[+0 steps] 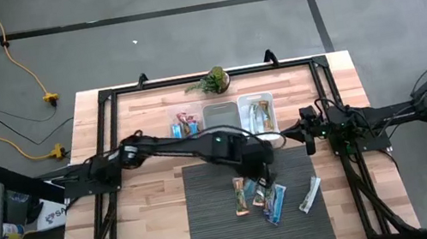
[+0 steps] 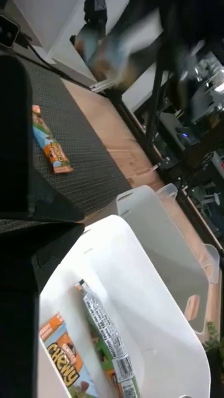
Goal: Pick and place Granola Bars by type
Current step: Put the yellow granola bar into the white bin
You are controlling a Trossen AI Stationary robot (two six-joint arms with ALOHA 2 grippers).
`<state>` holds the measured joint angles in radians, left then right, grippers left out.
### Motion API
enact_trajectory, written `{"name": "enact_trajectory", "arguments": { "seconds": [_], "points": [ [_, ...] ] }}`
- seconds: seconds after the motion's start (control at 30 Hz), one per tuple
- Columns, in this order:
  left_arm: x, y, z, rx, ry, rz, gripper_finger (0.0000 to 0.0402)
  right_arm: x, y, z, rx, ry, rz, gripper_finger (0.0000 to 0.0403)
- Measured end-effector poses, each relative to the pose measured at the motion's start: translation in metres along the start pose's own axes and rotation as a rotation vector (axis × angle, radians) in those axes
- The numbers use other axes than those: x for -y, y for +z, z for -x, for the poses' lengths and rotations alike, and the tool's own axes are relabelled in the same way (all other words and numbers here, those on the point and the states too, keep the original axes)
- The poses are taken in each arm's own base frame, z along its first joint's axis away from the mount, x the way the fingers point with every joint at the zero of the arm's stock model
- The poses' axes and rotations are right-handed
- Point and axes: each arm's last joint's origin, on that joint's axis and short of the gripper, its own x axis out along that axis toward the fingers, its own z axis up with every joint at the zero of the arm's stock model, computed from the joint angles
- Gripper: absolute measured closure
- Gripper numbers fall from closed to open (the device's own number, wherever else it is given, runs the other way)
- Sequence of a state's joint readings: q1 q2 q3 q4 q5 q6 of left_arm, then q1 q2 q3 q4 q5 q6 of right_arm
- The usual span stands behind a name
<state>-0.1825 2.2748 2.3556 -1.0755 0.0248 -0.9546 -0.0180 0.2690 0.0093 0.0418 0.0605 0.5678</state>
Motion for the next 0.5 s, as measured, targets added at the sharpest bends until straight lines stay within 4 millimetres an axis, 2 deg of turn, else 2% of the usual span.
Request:
{"name": "enact_trajectory", "arguments": {
  "seconds": [0.07, 0.27, 0.4, 0.5],
  "points": [
    [0.011, 0.005, 0.018, 0.044, -0.135, -0.088, 0.035, 0.0, 0.0, 0.0, 0.001, 0.0, 0.0, 0.0402],
    [0.042, 0.021, 0.054, 0.21, -0.531, -0.34, 0.035, 0.0, 0.0, 0.0, -0.006, -0.003, 0.0, 0.0402],
    [0.053, 0.033, 0.069, 0.32, -0.739, -0.439, 0.035, 0.001, -0.001, -0.001, -0.012, -0.008, 0.001, 0.0402],
    [0.053, 0.044, 0.079, 0.395, -0.815, -0.47, 0.035, 0.001, -0.002, -0.002, -0.021, -0.013, 0.001, 0.0402]
  ]
}}
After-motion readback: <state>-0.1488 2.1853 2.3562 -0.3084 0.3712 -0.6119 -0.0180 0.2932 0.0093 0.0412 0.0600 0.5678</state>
